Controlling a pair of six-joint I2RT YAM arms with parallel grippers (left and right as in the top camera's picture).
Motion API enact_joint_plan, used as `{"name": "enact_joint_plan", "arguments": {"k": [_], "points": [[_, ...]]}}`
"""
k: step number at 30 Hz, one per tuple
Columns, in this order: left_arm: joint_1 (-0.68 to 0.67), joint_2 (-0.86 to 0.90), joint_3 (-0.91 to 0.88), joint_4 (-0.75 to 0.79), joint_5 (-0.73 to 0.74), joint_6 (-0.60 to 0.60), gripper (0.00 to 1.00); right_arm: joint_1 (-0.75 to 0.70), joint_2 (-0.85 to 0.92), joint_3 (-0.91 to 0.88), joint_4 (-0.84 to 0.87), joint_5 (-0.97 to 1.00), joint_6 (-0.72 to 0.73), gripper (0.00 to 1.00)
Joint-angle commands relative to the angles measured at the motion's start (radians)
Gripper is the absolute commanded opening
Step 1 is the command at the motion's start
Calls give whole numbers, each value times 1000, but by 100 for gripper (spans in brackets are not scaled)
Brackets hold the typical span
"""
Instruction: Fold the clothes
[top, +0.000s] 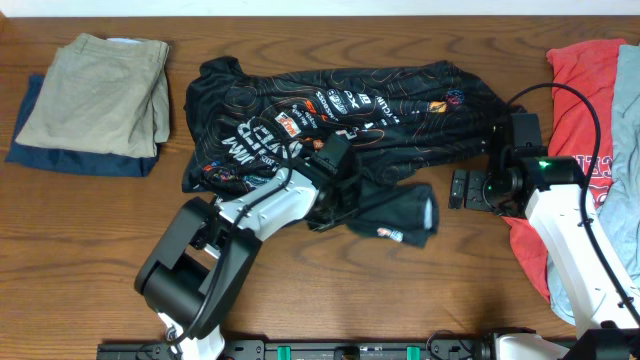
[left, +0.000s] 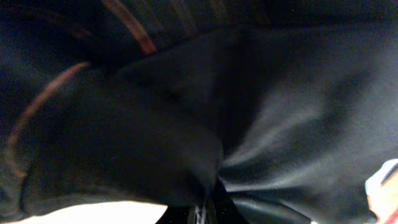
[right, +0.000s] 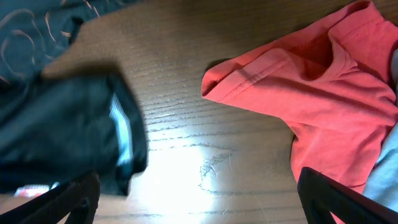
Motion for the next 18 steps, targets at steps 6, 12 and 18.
{"name": "enact_joint_plan", "arguments": {"k": [6, 12, 18], "points": [[178, 29, -33, -361, -207, 240, 6, -8, 8, 5, 23, 23, 1, 99], [370, 27, -34, -395, -335, 256, 6, -8, 56, 1, 49, 24, 10, 99], [504, 26, -34, -393, -323, 304, 6, -8, 145, 0, 69, 32, 71, 99]]}}
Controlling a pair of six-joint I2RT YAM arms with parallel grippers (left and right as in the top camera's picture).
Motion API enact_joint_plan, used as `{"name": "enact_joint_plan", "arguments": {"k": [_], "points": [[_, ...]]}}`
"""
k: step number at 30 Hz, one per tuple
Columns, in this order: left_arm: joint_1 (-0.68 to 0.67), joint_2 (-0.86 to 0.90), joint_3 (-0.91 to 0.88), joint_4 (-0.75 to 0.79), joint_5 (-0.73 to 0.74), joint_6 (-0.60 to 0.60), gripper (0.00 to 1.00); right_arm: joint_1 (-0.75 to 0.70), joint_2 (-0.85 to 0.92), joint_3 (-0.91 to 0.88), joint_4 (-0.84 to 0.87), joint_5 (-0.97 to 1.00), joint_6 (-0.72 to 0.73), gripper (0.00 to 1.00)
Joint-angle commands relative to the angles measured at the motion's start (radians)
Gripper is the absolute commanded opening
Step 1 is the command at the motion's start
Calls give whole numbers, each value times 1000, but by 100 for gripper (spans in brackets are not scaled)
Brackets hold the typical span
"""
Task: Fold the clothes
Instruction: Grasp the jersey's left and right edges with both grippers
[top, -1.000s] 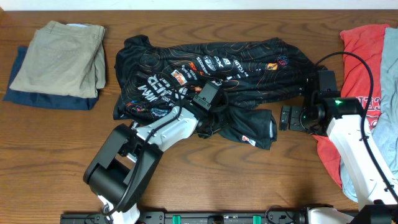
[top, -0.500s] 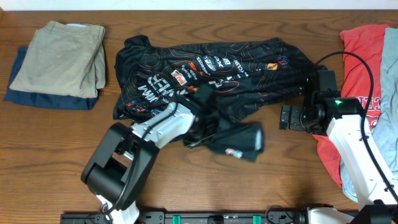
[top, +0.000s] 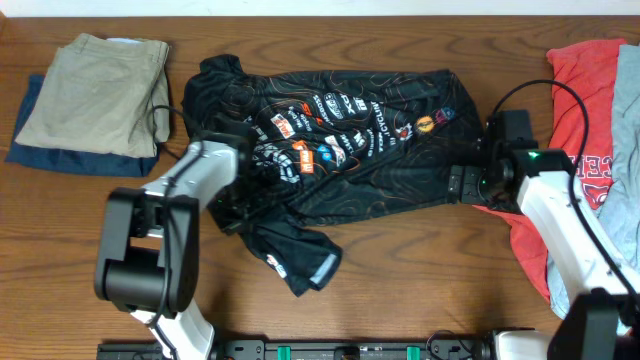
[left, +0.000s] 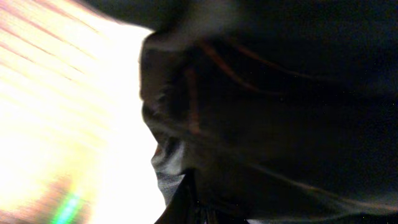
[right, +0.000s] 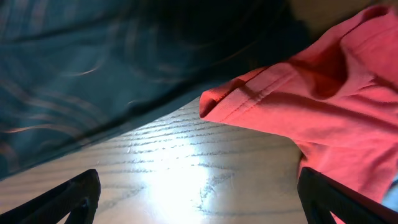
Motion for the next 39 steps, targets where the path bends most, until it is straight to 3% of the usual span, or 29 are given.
{"name": "enact_joint_plan", "arguments": {"k": [1, 4, 6, 11, 12, 18, 25, 32, 36, 39], "points": [[53, 35, -29, 18, -116, 61, 6, -8, 50, 0, -1, 16, 56, 99], [69, 35, -29, 18, -116, 63, 6, -9, 98, 0, -3, 20, 60, 96], [68, 35, -29, 18, -116, 63, 6, -14, 135, -1, 0, 32, 60, 88], [66, 35, -29, 22, -116, 63, 6, -59, 227, -1, 26, 65, 60, 37], [66, 35, -29, 22, -116, 64, 6, -75, 245, -1, 35, 71, 60, 30], [66, 35, -29, 26, -116, 63, 6, -201, 338, -1, 94, 79, 15, 29], [66, 35, -29, 37, -116, 63, 6, -385, 381, -1, 180, 259, 13, 35], [66, 35, -28, 37, -116, 63, 6, -585, 376, 6, 181, 241, 139, 42], [66, 35, -29, 37, -115, 63, 6, -661, 351, 7, 189, 78, 141, 48], [66, 35, -29, 42, -116, 63, 6, -675, 322, 7, 220, -315, -117, 53]]}}
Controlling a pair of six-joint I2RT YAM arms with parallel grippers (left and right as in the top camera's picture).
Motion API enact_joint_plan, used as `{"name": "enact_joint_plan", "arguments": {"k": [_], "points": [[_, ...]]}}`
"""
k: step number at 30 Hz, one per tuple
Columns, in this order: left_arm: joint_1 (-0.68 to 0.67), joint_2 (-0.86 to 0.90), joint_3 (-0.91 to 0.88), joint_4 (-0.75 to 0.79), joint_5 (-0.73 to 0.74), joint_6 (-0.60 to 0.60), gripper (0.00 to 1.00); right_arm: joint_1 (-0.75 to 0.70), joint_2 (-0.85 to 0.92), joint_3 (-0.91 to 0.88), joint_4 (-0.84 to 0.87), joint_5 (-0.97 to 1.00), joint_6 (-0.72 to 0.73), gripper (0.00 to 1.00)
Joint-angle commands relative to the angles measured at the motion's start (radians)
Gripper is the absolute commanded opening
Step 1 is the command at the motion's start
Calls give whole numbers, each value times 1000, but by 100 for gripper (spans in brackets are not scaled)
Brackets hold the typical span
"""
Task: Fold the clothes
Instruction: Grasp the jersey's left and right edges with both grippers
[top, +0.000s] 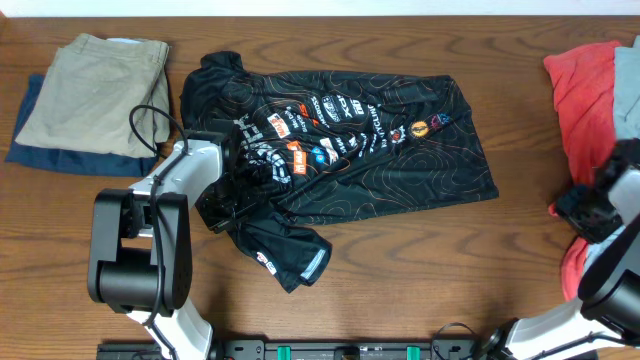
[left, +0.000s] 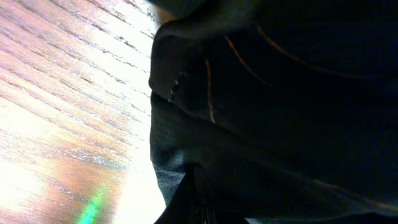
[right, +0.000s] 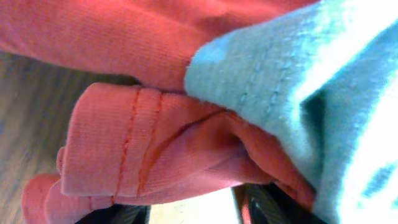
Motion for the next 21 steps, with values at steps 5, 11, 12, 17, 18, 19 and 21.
{"name": "enact_joint_plan", "arguments": {"k": [5, 11, 12, 17, 18, 19, 21], "points": [[9, 36, -29, 43, -89, 6, 6, 45, 1, -32, -42, -565, -330, 69], [9, 36, -29, 43, -89, 6, 6, 170, 1, -68, -37, -561, -344, 78], [9, 36, -29, 43, -89, 6, 6, 188, 1, -76, -21, -558, -328, 78], [9, 36, -29, 43, -89, 6, 6, 254, 1, -126, 78, -518, -217, 82], [9, 36, -29, 42, -89, 6, 6, 263, 1, -136, 95, -517, -205, 81], [9, 36, -29, 40, -89, 6, 6, 272, 1, -148, 114, -517, -192, 80], [9, 36, -29, 40, -89, 6, 6, 293, 1, -164, 132, -516, -177, 75]]}}
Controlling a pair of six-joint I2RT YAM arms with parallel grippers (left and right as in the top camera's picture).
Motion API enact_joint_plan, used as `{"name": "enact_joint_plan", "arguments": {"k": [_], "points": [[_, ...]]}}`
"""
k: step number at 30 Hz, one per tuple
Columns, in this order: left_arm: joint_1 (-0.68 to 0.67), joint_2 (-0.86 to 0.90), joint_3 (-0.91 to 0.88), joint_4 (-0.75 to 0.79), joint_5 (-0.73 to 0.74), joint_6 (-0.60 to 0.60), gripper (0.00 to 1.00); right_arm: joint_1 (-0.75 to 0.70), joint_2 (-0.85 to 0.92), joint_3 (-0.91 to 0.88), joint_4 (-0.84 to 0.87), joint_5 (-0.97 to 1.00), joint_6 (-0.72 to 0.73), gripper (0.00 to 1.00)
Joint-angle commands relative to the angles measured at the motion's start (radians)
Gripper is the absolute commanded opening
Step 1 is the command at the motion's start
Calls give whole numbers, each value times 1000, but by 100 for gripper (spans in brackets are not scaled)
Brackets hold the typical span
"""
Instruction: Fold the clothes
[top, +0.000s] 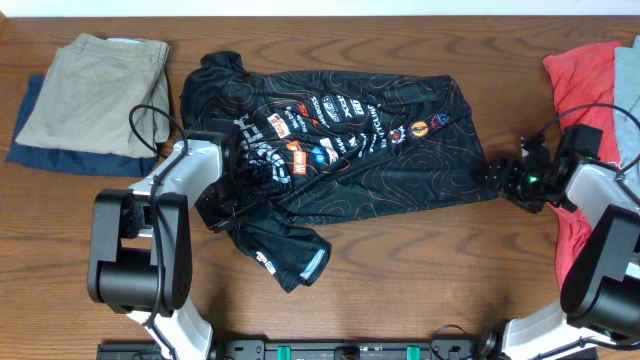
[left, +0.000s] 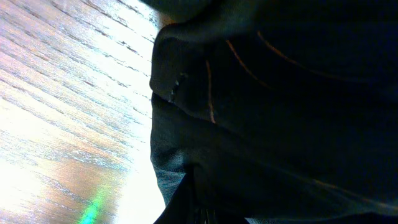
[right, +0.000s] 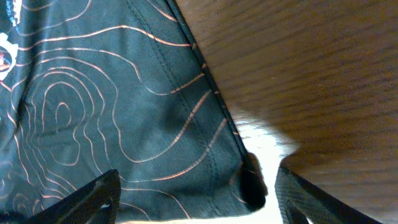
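Observation:
A black jersey (top: 350, 140) with orange contour lines and sponsor logos lies spread across the middle of the table. One sleeve (top: 290, 255) is bunched toward the front. My left gripper (top: 222, 213) is shut on the jersey's lower left edge; in the left wrist view dark fabric (left: 280, 112) fills the frame above the closed fingertips (left: 200, 214). My right gripper (top: 500, 178) is open at the jersey's lower right corner (right: 249, 183), which lies between its spread fingers (right: 99, 196).
Folded khaki trousers (top: 95, 95) rest on a navy garment (top: 60, 160) at the back left. A pile of red (top: 585, 85) and light blue clothes (top: 628, 110) lies along the right edge, just behind my right arm.
My right gripper has moved from the red pile at the right edge to the jersey's lower right corner, open around it. The left gripper and the jersey have not moved.
The jersey was crumpled, my left gripper shut on a fold near its middle and the right one open by its right edge. Then the left gripper was at the left with the jersey spread wider. Later it lay flat, the right gripper off at the red pile, now back.

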Motion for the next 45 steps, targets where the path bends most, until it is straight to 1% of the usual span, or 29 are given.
{"name": "enact_joint_plan", "arguments": {"k": [1, 5, 9, 10, 11, 15, 17, 20, 23, 25, 32, 39, 45], "points": [[9, 37, -29, 36, -83, 6, 6, 47, 48, -72, 4, 37, 61, 71], [9, 37, -29, 36, -83, 6, 6, 65, 48, -72, -26, 37, 61, 51], [9, 37, -29, 36, -83, 6, 6, 61, 47, -72, -64, 42, 61, 24], [9, 37, -29, 36, -83, 6, 7, 61, 47, -72, -70, 51, 61, 10], [9, 37, -29, 36, -83, 6, 7, 61, 47, -72, -74, 52, 61, 1], [9, 37, -28, 23, -83, 7, 6, 59, 45, -59, -88, 52, 60, 1], [10, 34, -27, 5, -83, 12, 6, 53, 32, -34, -121, 53, 50, 1], [9, 13, -14, -15, -80, 86, 6, 32, -14, 37, -210, 60, 39, 1], [9, -35, 7, -35, -79, 124, 6, 16, -84, 117, -296, 60, 17, 1], [9, -84, 13, -43, -71, 140, 6, 10, -137, 169, -351, 74, 7, 1], [9, -305, 14, -61, 63, 269, 6, 8, -327, 321, -507, 135, 3, 1], [10, -554, 14, -64, 67, 269, 6, 8, -459, 414, -574, 157, 4, 1], [10, -729, 29, -57, 67, 269, 6, 8, -520, 472, -605, 184, 4, 1]]}}
